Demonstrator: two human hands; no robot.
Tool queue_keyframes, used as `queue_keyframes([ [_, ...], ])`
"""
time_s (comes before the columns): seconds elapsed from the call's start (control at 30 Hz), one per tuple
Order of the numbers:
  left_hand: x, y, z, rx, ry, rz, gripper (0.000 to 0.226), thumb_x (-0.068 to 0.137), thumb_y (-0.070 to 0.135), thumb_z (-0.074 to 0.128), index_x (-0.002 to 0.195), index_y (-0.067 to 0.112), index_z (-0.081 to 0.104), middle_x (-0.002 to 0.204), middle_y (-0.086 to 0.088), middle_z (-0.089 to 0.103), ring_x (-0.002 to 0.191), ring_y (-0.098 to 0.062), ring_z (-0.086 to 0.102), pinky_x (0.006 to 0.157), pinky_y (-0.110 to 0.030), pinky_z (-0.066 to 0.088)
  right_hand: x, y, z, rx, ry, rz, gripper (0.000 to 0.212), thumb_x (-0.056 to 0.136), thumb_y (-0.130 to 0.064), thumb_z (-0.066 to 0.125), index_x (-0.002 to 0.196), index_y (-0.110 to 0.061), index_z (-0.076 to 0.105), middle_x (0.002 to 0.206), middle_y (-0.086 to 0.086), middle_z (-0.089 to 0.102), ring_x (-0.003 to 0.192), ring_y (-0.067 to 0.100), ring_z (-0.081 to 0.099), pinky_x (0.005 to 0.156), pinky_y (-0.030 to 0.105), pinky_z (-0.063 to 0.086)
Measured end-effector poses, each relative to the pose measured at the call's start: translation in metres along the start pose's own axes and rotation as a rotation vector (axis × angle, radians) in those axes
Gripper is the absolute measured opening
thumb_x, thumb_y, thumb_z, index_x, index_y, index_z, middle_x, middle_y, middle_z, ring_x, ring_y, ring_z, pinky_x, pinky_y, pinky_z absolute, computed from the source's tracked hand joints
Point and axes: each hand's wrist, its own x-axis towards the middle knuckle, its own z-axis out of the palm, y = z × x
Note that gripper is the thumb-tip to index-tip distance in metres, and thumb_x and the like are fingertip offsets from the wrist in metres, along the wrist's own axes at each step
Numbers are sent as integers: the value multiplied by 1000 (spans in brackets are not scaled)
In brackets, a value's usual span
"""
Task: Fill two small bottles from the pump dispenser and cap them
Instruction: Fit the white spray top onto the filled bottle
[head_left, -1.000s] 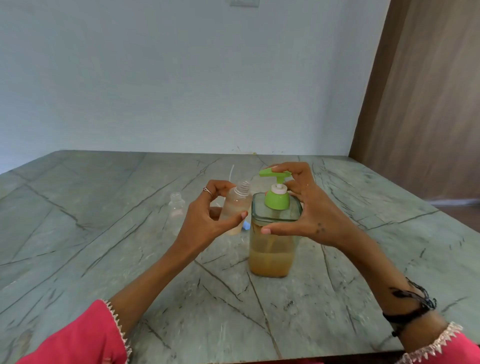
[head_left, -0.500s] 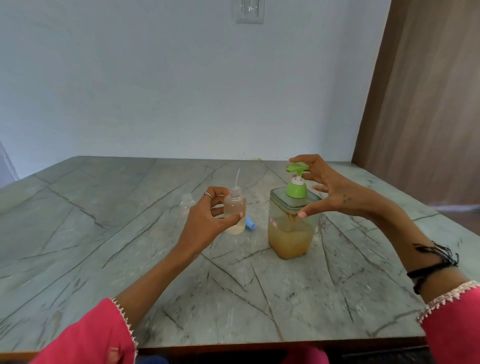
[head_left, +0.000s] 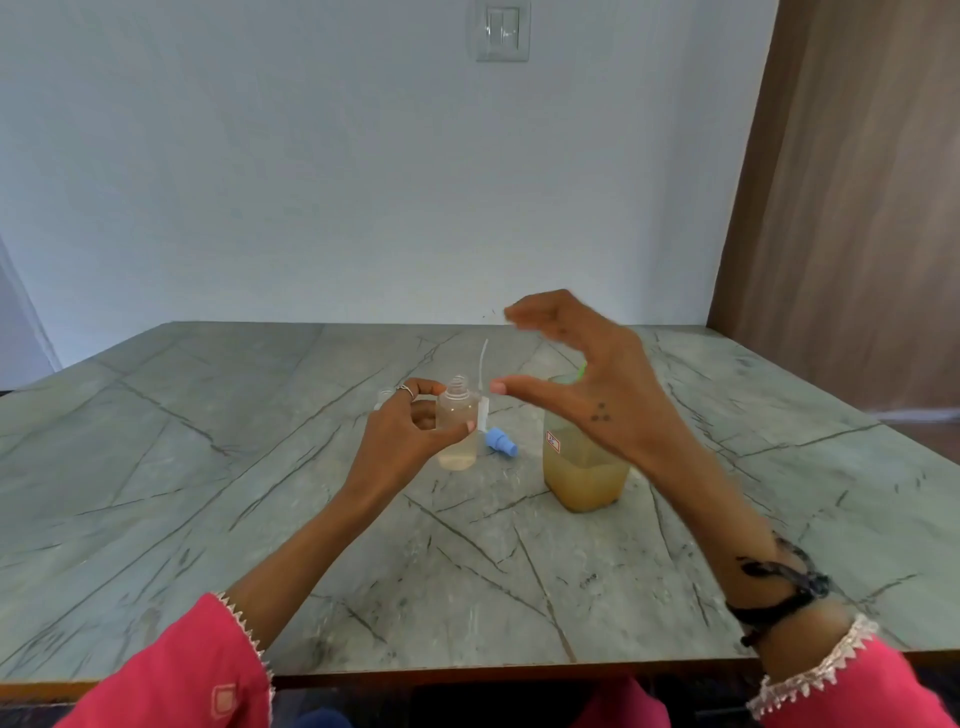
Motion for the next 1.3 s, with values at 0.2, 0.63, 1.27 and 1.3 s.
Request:
queue_keyframes([
  [0.2, -4, -6, -8, -34, 2, -26, 38, 73, 25, 76, 105, 23, 55, 86, 7, 69, 76, -2, 66, 66, -17, 49, -17, 5, 66, -22, -120, 303, 41, 86, -27, 69, 121, -24, 48, 111, -7, 56, 103, 9, 58, 90, 27, 50],
  [0.63, 11, -19, -4, 17, 59, -45, 42, 72, 26, 78, 103, 23, 51, 91, 8, 62, 77, 3, 59, 57, -3, 45, -16, 49, 119, 41, -188, 663, 58, 87, -2, 51, 139, -13, 30, 126, 11, 52, 102, 15, 51, 82, 24, 42],
  [1.27, 25, -43, 13, 32, 18, -84, 43, 72, 27, 78, 103, 23, 49, 97, 5, 60, 89, -10, 61, 74, -18, 47, 38, 109, 138, -203, -51, 756, 52, 89, -20, 61, 135, -10, 39, 132, 13, 48, 124, 31, 40, 88, 34, 38],
  [1.3, 23, -43, 13, 37, 20, -80, 43, 72, 27, 77, 104, 23, 49, 97, 6, 59, 90, -9, 59, 74, -16, 45, 39, 111, 139, -204, -56, 754, 48, 89, -21, 61, 132, -10, 43, 129, 14, 53, 122, 31, 43, 86, 34, 39],
])
